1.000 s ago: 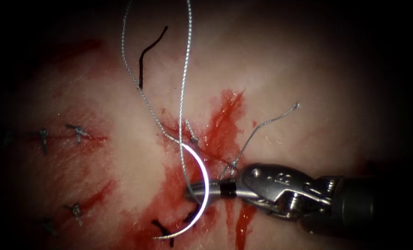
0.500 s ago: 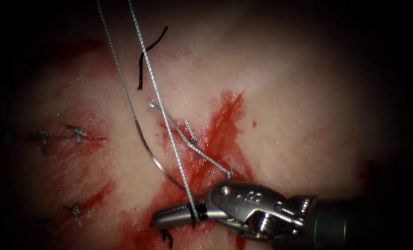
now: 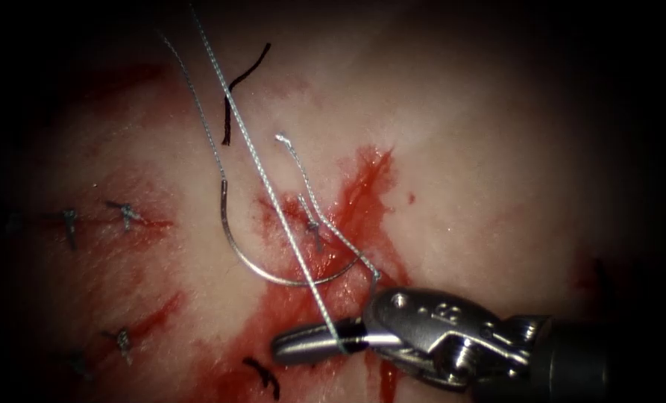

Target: Wound Closure

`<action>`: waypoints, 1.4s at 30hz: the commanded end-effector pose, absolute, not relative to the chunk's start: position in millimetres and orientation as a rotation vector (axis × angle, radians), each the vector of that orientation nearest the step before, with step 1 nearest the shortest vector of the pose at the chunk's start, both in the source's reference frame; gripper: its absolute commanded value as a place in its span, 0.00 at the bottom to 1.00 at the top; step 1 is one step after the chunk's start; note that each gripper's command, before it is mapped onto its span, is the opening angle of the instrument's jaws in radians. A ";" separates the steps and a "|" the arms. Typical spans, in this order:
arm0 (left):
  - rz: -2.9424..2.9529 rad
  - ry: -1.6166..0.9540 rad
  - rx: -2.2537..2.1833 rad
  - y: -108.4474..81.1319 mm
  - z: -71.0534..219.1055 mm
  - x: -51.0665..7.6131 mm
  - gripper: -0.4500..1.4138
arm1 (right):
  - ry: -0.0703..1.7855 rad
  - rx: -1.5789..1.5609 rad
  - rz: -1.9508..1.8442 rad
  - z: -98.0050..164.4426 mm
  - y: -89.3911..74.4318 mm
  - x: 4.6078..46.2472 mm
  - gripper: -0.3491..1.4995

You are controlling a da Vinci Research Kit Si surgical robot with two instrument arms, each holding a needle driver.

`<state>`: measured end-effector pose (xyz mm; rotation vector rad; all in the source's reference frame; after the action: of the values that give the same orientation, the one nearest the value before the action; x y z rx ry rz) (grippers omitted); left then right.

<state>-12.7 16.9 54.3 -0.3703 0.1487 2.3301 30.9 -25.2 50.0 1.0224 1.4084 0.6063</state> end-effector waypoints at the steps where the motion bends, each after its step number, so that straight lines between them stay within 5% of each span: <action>1: 2.361 0.138 -0.350 16.3 54.9 -13.7 0.00 | 1.432 1.022 0.611 50.1 -24.5 31.6 0.00; 18: 2.608 -0.071 -0.167 4.6 57.2 -24.7 0.00 | 1.546 1.019 0.677 49.4 -23.3 32.7 0.00; 32: 2.702 -0.232 0.005 -1.6 59.6 -22.7 0.00 | 1.725 0.654 0.963 47.1 -16.4 30.0 0.00; 42: 2.679 -0.333 -0.026 -4.3 59.3 -25.4 0.00 | 1.611 0.384 1.121 47.9 -16.5 31.4 0.00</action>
<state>-25.5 -4.1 58.8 -0.0342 -0.3217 2.6758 30.6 -16.6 47.7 0.3605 1.5840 1.1455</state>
